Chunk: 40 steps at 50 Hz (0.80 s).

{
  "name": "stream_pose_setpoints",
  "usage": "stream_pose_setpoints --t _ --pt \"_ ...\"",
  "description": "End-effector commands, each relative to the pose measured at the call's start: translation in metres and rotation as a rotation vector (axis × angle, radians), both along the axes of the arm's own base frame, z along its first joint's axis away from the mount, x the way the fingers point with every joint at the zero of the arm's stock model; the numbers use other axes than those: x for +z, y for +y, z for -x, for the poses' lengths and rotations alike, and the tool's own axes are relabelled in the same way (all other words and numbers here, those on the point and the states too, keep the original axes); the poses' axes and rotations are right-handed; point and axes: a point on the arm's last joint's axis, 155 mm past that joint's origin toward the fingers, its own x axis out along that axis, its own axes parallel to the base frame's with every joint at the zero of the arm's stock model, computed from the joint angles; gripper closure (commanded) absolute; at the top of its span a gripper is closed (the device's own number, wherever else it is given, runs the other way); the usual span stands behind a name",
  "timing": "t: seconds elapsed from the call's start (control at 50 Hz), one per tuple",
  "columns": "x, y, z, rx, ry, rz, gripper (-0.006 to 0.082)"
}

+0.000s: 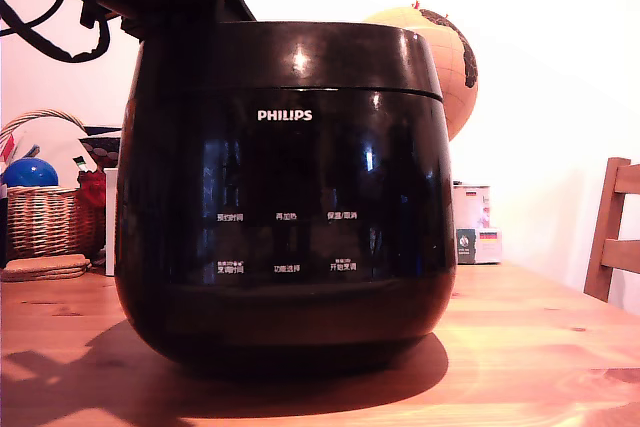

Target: Close the rice cooker by pressing the lid down with medium force

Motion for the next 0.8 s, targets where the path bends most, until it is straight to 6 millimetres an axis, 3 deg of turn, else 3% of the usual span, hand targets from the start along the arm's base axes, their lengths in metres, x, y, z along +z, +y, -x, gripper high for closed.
stream_pose_setpoints --t 0.0,0.18,0.34,0.52,0.78 --pt "-0.109 0.023 0.022 -0.004 0.200 -0.230 0.0789" --pt "-0.116 0.028 0.024 0.001 0.189 -0.230 0.0789" --pt "-0.101 0.019 0.023 -0.013 0.144 -0.179 0.0789" --pt "-0.064 0.011 0.018 -0.018 0.045 -0.080 0.0789" --pt "0.014 0.012 0.018 -0.022 -0.127 0.025 0.0789"
